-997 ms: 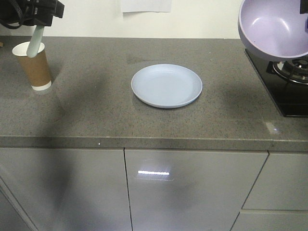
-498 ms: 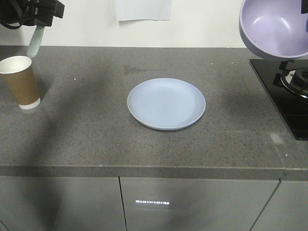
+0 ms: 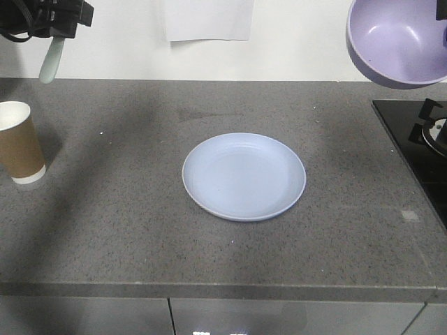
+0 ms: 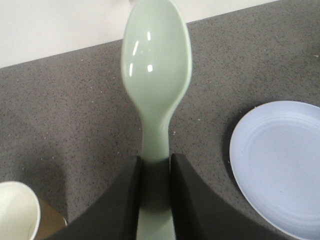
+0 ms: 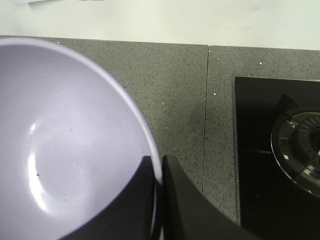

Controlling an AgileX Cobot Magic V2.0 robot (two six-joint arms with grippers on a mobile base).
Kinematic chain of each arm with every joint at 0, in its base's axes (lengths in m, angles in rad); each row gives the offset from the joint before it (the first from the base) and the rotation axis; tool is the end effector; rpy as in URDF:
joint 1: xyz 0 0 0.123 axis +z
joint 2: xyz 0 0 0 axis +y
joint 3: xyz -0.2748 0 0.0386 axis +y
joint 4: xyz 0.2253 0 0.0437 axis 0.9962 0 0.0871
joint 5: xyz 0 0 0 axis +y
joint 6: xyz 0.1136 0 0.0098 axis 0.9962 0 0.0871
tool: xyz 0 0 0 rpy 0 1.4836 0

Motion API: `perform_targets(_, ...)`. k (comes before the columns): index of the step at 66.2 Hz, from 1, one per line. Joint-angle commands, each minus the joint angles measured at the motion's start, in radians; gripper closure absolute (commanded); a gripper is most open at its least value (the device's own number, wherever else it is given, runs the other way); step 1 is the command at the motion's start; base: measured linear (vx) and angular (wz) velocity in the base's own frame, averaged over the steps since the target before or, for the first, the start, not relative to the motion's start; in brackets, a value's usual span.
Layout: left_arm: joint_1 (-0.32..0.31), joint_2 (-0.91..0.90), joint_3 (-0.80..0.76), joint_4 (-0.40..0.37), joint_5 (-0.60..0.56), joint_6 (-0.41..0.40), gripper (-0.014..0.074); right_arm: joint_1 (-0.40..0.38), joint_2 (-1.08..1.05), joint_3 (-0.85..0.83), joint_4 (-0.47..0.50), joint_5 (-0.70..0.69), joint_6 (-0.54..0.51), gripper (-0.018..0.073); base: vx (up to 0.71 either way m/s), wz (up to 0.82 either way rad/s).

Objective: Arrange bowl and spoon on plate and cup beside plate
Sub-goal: 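Drive the base, holding spoon and bowl, to the counter with the blue plate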

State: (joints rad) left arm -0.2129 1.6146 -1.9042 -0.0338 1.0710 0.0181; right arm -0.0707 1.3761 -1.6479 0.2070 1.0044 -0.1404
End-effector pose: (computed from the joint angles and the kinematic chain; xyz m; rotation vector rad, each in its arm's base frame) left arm 0.3331 -0.0755 0.4291 0.2588 2.2537 -0.1455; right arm 0.2810 -0.0001 0.4359 -0.0502 2.1980 0.1369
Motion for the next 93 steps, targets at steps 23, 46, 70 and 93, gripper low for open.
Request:
perform_targets(23,-0.003,-0.045,-0.031,-0.008,-0.062,-0.001,0.0603,-0.003,-0.033,-0.027,0.012,-0.068,-0.004,0.0566,0.11,0.01)
perform_targets(46,-0.003,-0.045,-0.031,-0.008,-0.062,-0.001,0.0603,-0.003,-0.033,-0.027,0.012,-0.067,-0.004,0.0566,0.06,0.01)
perform_targets(70,-0.003,-0.045,-0.031,-0.008,-0.062,-0.001,0.0603,-0.003,-0.033,-0.027,0.012,-0.067,-0.004,0.0566,0.03,0.02)
perform_targets(93,-0.003,-0.045,-0.031,-0.008,-0.062,-0.001,0.0603,-0.003,-0.033,-0.027,0.012,-0.067,-0.004,0.0566,0.04,0.01)
